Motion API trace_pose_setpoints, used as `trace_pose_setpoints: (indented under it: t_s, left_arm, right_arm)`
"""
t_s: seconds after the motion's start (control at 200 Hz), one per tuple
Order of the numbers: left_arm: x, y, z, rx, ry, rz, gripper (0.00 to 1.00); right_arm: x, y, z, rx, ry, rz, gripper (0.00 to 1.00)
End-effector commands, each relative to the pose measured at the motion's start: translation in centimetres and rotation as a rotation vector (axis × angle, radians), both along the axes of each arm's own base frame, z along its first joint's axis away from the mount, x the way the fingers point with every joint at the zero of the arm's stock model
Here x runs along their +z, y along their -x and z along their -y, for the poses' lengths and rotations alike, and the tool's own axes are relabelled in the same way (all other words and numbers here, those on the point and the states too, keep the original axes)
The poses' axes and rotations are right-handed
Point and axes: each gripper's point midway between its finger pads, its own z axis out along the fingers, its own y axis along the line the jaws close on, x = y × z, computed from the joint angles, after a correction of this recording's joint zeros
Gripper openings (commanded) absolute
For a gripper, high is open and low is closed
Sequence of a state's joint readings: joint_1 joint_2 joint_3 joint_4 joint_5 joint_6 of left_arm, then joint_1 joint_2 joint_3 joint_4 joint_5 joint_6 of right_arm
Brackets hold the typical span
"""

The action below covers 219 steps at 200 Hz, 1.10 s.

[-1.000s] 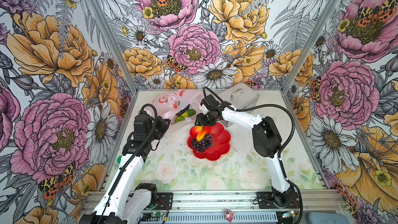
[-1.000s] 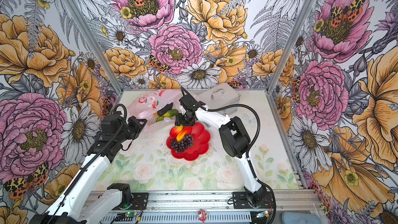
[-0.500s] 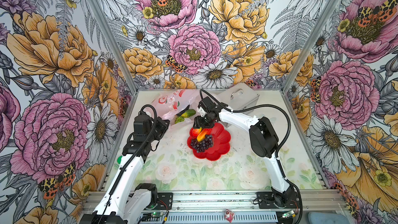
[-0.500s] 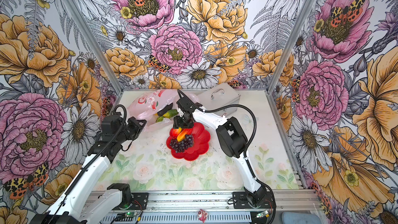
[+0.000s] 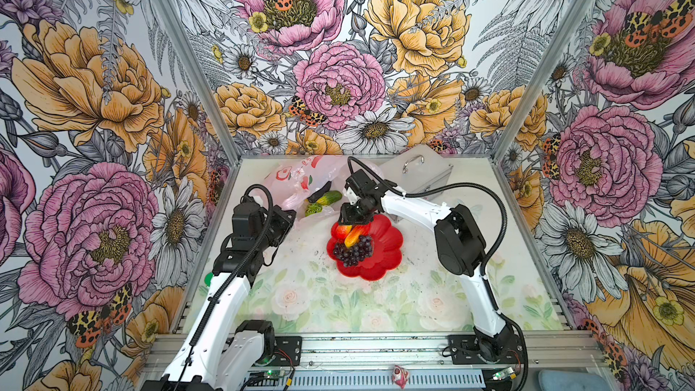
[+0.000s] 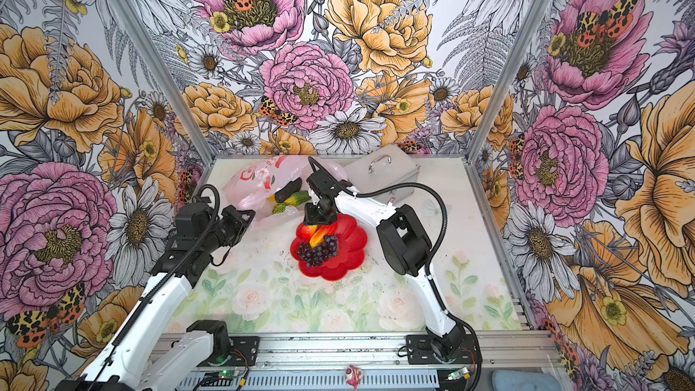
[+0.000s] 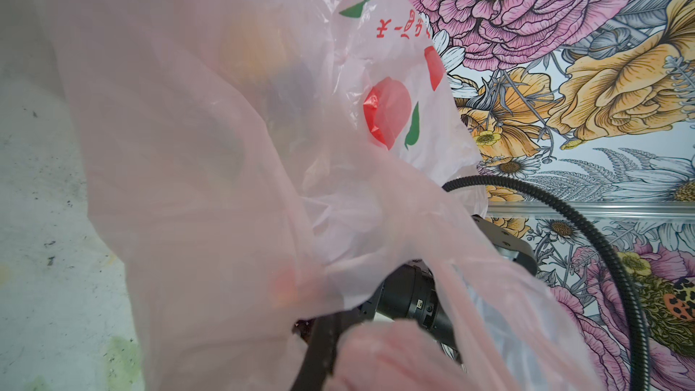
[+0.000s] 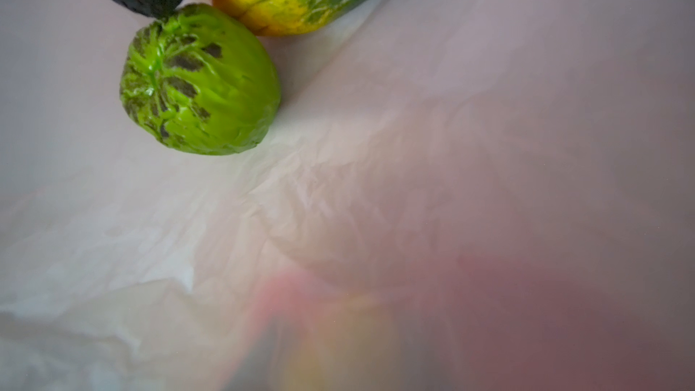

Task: Place the fruits into the plastic bag
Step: Pick up the fruit from the plate, then place the fruit in the plastic bag.

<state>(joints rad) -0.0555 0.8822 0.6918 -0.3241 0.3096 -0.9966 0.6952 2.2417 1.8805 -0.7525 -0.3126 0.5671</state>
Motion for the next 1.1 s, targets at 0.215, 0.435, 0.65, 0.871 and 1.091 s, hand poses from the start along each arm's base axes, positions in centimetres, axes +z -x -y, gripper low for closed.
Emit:
trace_pose_setpoints:
  t_s: [0.215,0.435,0.65,0.871,1.091]
  left_arm:
    - [0.8,0.3,0.0,-0.006,0.015,0.034,0.00]
    - [0.7,0.7,0.0,-0.001,0.018,0.038,0.00]
    - [-0.1,0.7,0.3,-0.011,0.017,0.023,0.00]
    - [-0.1,0.4,0.5,-0.016,0.019,0.029,0.00]
    - [0.7,0.4,1.1,-0.030,0.021,0.046,0.00]
  right_arm:
    - [5.1,0.6,2.1,-0.076,-0.053,0.022,0.44]
    - [7.0,2.8,4.5,-0.107,-0.070,0.004,0.44]
    - [9.6,5.4,7.1,-0.171,-0.106,-0.003,0.45]
    - [14.6,5.1,6.8,-0.212,-0.216,0.029,0.45]
    - [17.7,1.9,3.9,-0.235,-0.325,0.056,0.45]
